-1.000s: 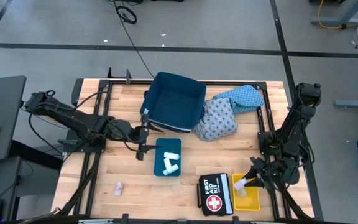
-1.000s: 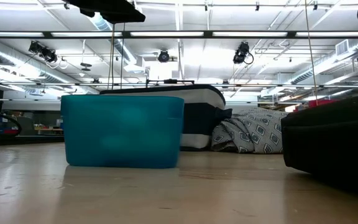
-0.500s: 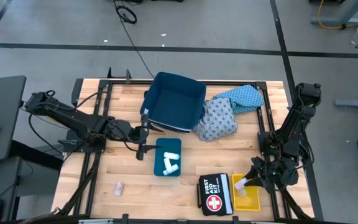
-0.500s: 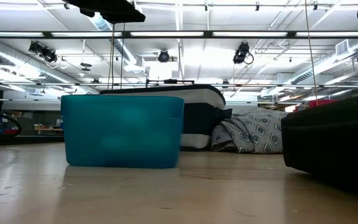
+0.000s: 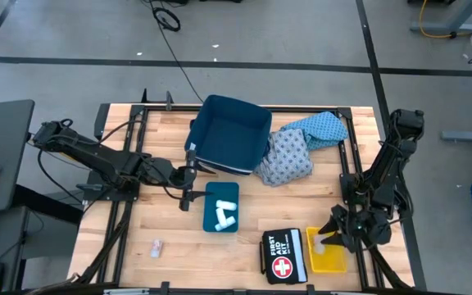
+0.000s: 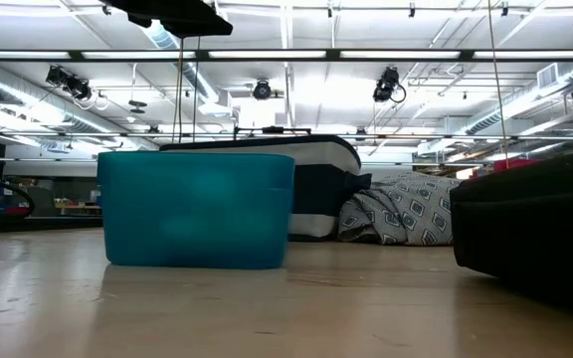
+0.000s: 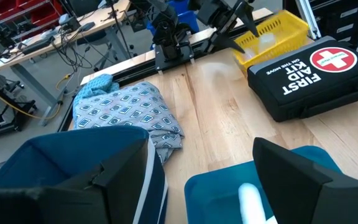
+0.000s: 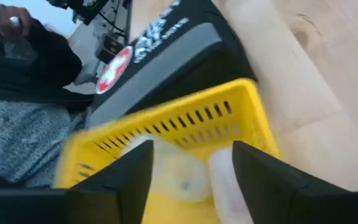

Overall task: Pick & place medical supplies in basket/bin
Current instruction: Put the transparent bottle in the yellow bin

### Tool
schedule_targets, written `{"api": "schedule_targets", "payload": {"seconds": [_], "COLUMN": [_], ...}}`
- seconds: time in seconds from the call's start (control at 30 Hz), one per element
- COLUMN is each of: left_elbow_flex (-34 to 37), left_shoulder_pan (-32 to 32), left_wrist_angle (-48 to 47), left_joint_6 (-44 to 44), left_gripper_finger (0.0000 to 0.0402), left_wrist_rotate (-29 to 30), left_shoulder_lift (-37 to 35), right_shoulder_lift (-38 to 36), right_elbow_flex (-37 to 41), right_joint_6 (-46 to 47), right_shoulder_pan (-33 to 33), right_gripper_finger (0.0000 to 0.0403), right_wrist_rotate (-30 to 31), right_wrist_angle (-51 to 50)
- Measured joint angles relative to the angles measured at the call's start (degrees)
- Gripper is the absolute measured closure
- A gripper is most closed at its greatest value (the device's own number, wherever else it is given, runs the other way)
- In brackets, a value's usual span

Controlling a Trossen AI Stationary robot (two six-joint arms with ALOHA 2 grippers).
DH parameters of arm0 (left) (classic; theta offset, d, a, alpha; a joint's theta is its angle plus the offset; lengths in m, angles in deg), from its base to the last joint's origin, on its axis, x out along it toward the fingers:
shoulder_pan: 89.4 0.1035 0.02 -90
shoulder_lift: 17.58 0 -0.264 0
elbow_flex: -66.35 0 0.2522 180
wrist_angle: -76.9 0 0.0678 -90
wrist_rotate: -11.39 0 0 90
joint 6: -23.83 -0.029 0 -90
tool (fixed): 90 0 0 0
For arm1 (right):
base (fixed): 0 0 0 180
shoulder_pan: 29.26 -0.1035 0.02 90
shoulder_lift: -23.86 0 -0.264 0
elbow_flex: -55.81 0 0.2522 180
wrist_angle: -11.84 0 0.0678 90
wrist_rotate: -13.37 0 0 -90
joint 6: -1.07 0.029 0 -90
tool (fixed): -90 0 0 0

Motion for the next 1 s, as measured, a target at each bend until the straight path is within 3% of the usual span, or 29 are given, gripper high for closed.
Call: {"api": "schedule_targets", "payload": {"seconds": [0.2,0.4,0.63,0.8,0.9,1.0], "left_elbow_flex": [0.0,0.0,0.0,0.0,0.0,0.0], "left_shoulder_pan": [0.0,0.0,0.0,0.0,0.0,0.0], "left_wrist_angle": [0.0,0.0,0.0,2.1,5.1,6.1], "left_joint_6": [-0.3,-0.3,-0.6,-0.5,0.1,1.4], "left_gripper_finger": [0.0126,0.0126,0.0126,0.0126,0.0126,0.0126], "left_wrist_rotate": [0.0,0.0,0.0,-1.8,-5.5,-7.9], "left_shoulder_lift": [0.0,0.0,0.0,0.0,0.0,0.0], "right_shoulder_lift": [0.0,0.0,0.0,0.0,0.0,0.0], "right_elbow_flex": [-2.1,-5.2,-10.1,-11.3,-11.3,-11.3], "right_joint_6": [-3.2,-9.7,-26.9,-43.1,-52.9,-62.0], "right_shoulder_pan": [0.0,0.0,0.4,5.1,10.3,16.6], "right_gripper_finger": [0.0225,0.0231,0.0231,0.0231,0.0231,0.0231], "right_wrist_rotate": [0.1,3.4,15.4,24.0,22.9,16.0], "right_wrist_angle": [0.0,0.2,0.5,4.4,8.8,13.9]}}
